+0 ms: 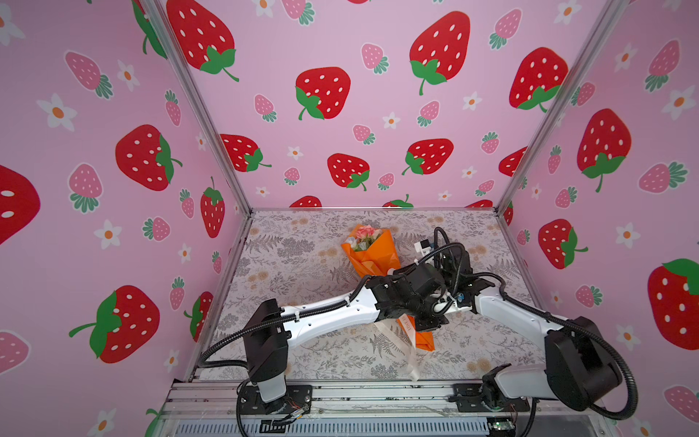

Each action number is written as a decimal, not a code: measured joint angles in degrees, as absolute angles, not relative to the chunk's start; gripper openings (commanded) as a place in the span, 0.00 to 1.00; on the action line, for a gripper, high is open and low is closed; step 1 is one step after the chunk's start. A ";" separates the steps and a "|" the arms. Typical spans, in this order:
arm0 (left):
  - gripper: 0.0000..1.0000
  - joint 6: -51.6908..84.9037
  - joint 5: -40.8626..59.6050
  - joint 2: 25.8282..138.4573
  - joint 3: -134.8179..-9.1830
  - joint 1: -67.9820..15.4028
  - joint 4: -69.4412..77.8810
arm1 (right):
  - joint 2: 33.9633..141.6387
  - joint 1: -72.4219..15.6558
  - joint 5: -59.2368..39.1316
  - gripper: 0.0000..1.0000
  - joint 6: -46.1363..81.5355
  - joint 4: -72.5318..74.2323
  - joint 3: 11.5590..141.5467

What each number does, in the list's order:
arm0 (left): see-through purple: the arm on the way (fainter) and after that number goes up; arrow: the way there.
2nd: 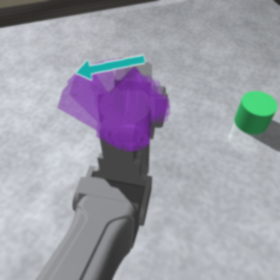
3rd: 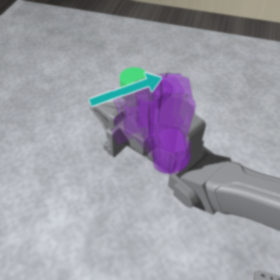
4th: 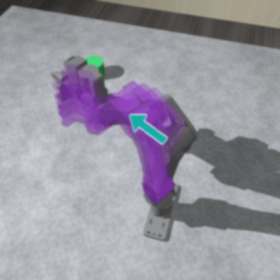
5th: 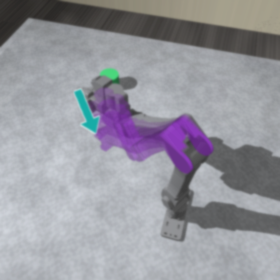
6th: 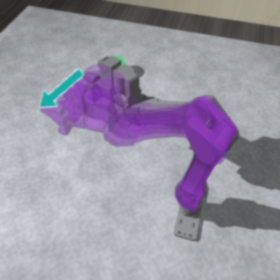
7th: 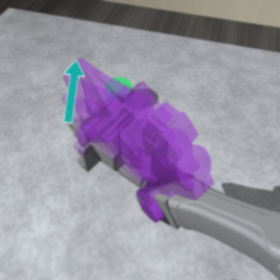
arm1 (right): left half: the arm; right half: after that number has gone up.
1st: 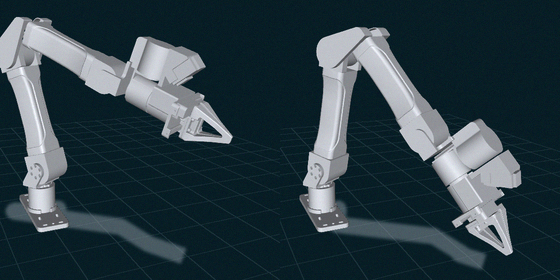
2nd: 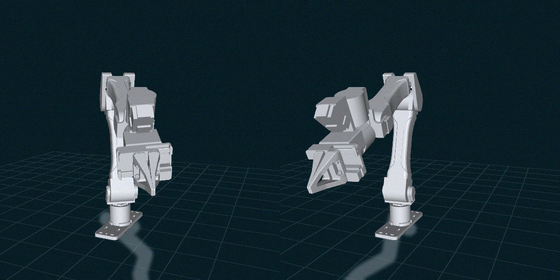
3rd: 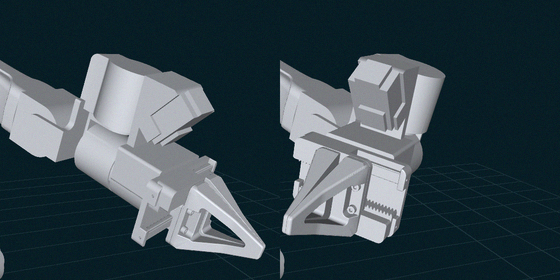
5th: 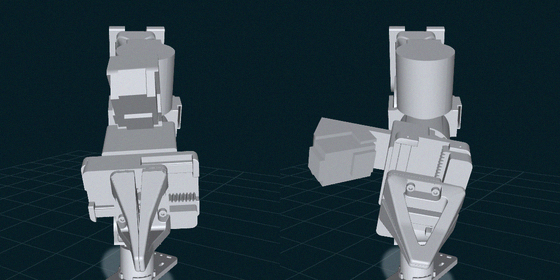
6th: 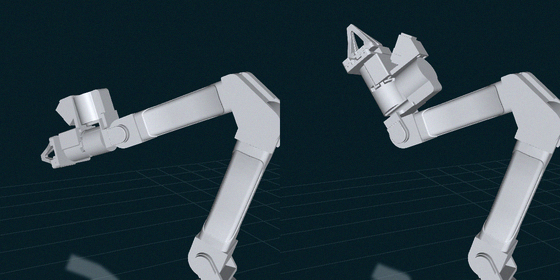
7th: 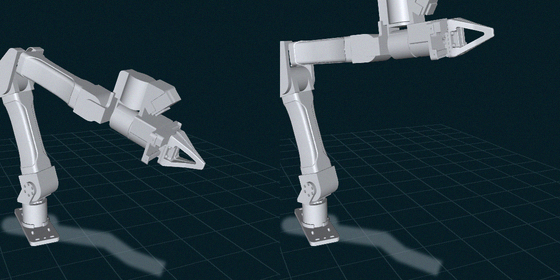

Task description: Tie the bouquet of fake flowers

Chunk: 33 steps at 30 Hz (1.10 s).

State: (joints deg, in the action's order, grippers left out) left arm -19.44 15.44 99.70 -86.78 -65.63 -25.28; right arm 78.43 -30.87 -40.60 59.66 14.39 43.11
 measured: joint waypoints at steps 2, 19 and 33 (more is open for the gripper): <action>0.38 -17.06 15.62 97.45 -84.51 -65.28 -23.90 | 78.46 -30.85 -40.60 0.00 59.44 14.37 42.83; 0.56 13.52 18.39 73.14 -48.53 -41.45 2.61 | 78.65 -30.85 -41.39 0.00 58.72 14.41 42.65; 0.53 13.04 21.67 88.55 -57.43 -41.39 2.09 | 78.08 -30.92 -41.87 0.01 59.81 15.44 41.10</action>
